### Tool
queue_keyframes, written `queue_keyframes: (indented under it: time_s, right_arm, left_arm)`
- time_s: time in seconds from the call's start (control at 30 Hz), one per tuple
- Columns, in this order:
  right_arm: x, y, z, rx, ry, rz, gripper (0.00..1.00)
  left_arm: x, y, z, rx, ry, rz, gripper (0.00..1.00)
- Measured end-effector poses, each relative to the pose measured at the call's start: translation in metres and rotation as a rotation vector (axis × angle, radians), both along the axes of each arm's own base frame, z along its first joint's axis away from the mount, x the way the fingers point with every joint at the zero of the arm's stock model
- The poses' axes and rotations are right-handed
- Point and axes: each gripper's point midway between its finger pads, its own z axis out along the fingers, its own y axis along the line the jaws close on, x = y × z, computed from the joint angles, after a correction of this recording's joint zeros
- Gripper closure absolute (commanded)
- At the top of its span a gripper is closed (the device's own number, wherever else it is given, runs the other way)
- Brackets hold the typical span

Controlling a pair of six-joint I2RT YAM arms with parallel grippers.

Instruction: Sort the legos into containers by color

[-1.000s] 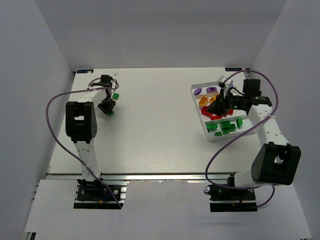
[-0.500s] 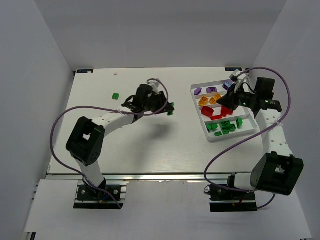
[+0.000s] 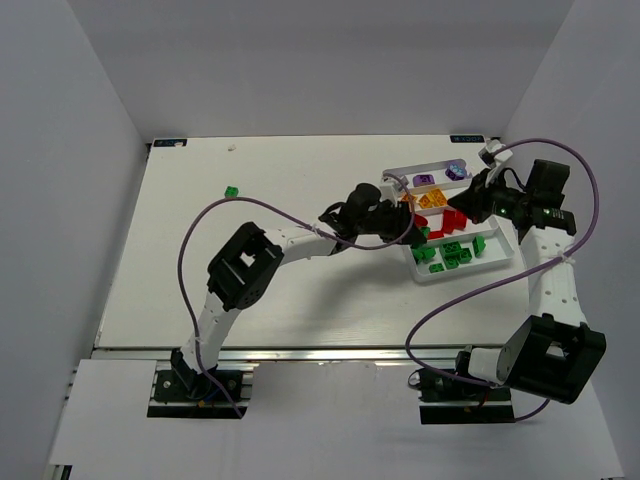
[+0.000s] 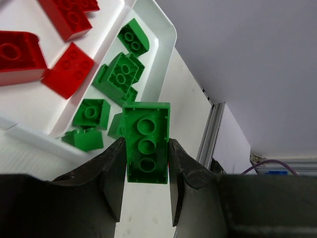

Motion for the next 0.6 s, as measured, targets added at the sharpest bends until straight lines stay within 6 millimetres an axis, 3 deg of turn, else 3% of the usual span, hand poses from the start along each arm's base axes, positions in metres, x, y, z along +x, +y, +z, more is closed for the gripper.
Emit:
queue_keyframes:
  time_s: [0.43, 0.6]
  right_arm:
    - [0.0, -0.013, -0.003, 0.009, 0.008, -0.039, 1.0]
    - [0.001, -0.016, -0.002, 0.011, 0.001, -0.044, 0.99]
  left_arm:
    - [-0.004, -0.046, -0.016, -0.014, 0.024, -0.016, 0.75]
    - [-0.003, -0.055, -0.022, -0.009, 0.031, -0.008, 0.64]
